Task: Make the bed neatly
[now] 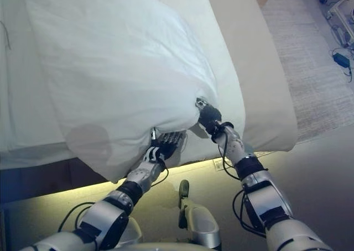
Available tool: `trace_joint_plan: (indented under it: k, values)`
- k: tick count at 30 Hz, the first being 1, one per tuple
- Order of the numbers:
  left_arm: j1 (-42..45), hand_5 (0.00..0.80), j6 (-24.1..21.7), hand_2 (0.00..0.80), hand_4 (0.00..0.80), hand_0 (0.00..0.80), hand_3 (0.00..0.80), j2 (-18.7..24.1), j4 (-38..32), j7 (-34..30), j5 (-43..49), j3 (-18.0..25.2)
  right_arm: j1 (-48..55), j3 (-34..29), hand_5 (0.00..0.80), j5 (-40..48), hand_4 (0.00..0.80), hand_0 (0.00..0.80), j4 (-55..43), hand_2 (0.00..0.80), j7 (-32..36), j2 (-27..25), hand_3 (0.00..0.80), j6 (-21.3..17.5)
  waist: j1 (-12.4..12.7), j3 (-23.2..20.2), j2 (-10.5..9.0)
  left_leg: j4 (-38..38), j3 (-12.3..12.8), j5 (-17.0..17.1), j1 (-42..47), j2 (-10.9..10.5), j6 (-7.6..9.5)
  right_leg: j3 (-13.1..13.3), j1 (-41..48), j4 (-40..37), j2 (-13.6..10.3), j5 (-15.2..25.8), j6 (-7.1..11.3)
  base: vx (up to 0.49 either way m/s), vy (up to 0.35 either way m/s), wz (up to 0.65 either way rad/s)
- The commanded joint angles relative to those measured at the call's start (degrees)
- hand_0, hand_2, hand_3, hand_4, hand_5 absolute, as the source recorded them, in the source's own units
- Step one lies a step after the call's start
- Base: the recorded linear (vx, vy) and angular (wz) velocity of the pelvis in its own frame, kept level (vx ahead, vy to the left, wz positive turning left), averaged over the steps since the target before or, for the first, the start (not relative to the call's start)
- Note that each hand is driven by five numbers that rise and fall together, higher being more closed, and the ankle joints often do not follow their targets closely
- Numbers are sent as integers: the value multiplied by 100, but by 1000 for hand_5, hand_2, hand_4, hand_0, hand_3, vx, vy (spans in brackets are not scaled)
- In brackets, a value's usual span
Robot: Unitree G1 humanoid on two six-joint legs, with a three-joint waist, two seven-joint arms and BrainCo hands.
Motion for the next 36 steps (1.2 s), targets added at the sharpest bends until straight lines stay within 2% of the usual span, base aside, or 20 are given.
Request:
trace_joint_plan:
  k: [1,2,3,4,5,7,22,26,27,28,34,36]
  values:
    - [-563,0,-21,0,0,0,0,-241,-1,-310,175,43,-544,-83,800,152,800,800,-226,800,138,-234,800,-281,-88,-333,-145,-101,-279,381,-212,372,15,-67,26,492,-577,-262,516,0,0,0]
    - [-559,0,-22,0,0,0,0,-240,-1,-312,177,42,-543,-84,800,151,800,800,-222,800,140,-231,800,-282,-86,-334,-146,-101,-279,380,-209,372,15,-68,30,489,-577,-262,516,0,0,0]
    - [-547,104,-27,104,104,104,104,-241,-18,-334,203,51,-531,-95,800,146,800,800,-212,800,157,-218,800,-281,-71,-342,-148,-98,-279,377,-203,373,16,-78,47,488,-576,-265,517,0,0,0]
    - [-540,417,-36,417,417,417,417,-241,-31,-349,199,50,-523,-103,800,140,800,800,-211,800,164,-212,800,-278,-64,-345,-149,-94,-279,375,-199,376,16,-83,55,488,-575,-265,519,0,0,0]
    - [-525,605,-64,605,605,605,605,-238,-73,-328,194,49,-501,-116,800,125,800,800,-214,800,178,-202,800,-276,-58,-351,-147,-93,-282,375,-195,377,17,-84,65,482,-572,-262,519,0,0,0]
    - [-508,800,-99,800,800,800,800,-235,-103,-358,207,65,-485,-136,800,111,800,800,-236,800,161,-186,800,-265,-48,-369,-146,-101,-284,374,-182,377,15,-90,86,470,-570,-260,525,0,0,0]
    - [-390,800,-200,800,800,800,800,-276,-296,-237,177,1,-361,-230,800,-17,800,800,-217,800,199,-76,800,-190,35,-505,-122,-125,-323,331,-88,345,42,-160,243,401,-584,-268,554,1,0,0]
    - [-304,800,-242,800,800,800,800,-280,-330,-216,209,7,-307,-264,800,-176,800,800,-188,800,102,-64,800,-62,73,-560,-98,-141,-338,314,-52,324,52,-197,306,376,-612,-281,563,0,0,0]
    - [-288,800,-240,800,800,800,800,-278,-321,-225,223,12,-296,-267,433,-205,433,433,-173,433,87,-65,433,-32,80,-570,-93,-144,-341,313,-45,319,54,-205,318,373,-617,-283,564,28,33,2]
    - [-256,800,-250,800,800,800,800,-279,-321,-229,257,24,-280,-274,0,-403,0,0,-128,0,-11,-76,0,44,98,-589,-77,-149,-356,309,-34,302,61,-215,341,371,-629,-289,566,22,32,1]
    - [-61,800,-103,800,800,800,800,-86,-302,-386,567,178,9,-252,0,-905,0,0,301,0,130,-213,0,638,219,-718,45,-193,-469,299,29,194,94,-317,479,361,-739,-331,591,34,68,5]
    - [51,800,11,800,800,800,800,4,-301,-512,726,237,247,-280,0,-1047,0,0,505,0,252,-189,0,710,281,-767,108,-193,-528,279,53,142,115,-364,542,365,-782,-352,595,47,73,11]
